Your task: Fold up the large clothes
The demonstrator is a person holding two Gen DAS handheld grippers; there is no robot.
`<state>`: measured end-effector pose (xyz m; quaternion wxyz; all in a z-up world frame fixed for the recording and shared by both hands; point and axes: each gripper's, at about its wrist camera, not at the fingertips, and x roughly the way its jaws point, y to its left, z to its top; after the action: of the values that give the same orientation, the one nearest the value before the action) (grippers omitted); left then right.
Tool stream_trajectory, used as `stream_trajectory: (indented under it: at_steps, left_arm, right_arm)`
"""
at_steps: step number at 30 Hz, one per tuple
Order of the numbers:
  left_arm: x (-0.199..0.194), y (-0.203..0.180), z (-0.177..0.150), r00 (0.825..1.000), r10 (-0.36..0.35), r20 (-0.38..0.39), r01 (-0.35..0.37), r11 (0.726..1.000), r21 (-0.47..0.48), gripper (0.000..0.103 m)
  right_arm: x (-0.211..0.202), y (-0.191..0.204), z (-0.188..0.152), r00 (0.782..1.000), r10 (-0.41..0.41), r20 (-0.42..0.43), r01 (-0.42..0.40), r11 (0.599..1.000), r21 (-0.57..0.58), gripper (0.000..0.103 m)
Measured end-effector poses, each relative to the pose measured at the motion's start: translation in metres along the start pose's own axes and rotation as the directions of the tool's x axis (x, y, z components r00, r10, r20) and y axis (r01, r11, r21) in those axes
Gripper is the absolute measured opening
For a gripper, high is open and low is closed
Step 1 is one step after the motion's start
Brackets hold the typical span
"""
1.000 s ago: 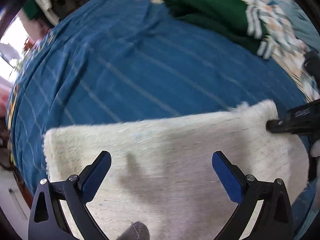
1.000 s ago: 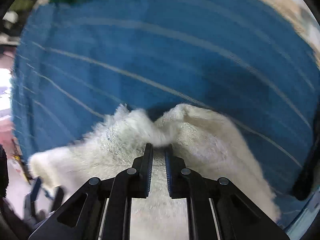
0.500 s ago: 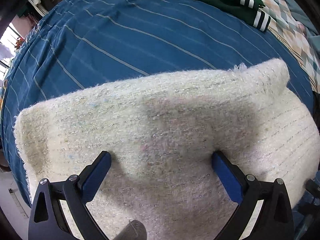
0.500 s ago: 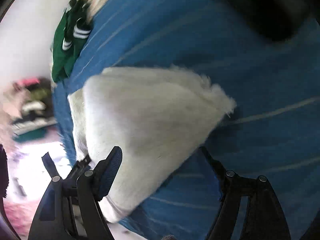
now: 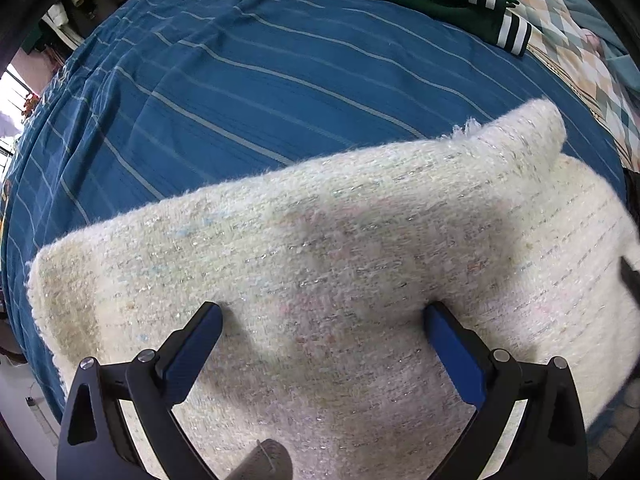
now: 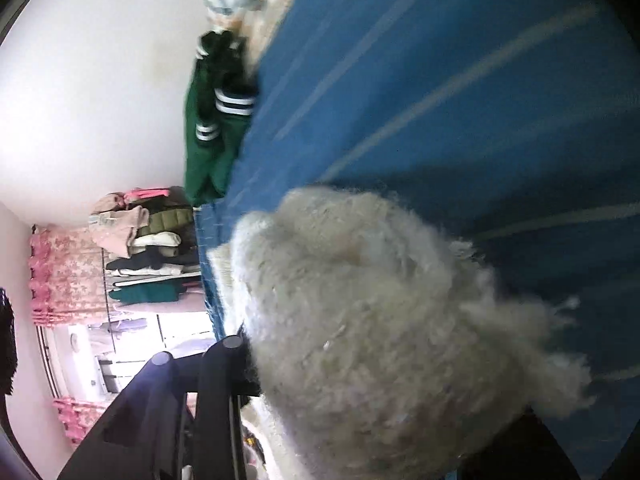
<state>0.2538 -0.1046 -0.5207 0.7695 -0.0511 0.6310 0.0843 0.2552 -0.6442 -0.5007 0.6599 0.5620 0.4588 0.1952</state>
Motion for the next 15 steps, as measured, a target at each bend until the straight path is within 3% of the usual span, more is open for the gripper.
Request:
stream_trajectory:
  at_steps: [3,7,15]
  left_arm:
    - [-0.001,0.002,0.002,1.0,-0.003,0.002,0.003,1.0,0.007,0.103]
    - [0.0,0.002,0.007,1.0,-0.01,0.001,0.01,1.0,-0.004,0.103]
    - [-0.002,0.019,0.006,0.998,-0.058,0.021,0.059,0.995,-0.083,0.103]
  right_arm:
    - [-0.019,0.034,-0.004,0.999,0.039,0.028,-0.039,0.999,-0.033,0.032]
    - [-0.021,0.085,-0.017,0.999,0.047,-0.001,-0.046,0.991,-0.126,0.032]
    - [0.007,0.176,-0.045,0.996,-0.014,-0.09,-0.017,0.943,-0.332,0.032]
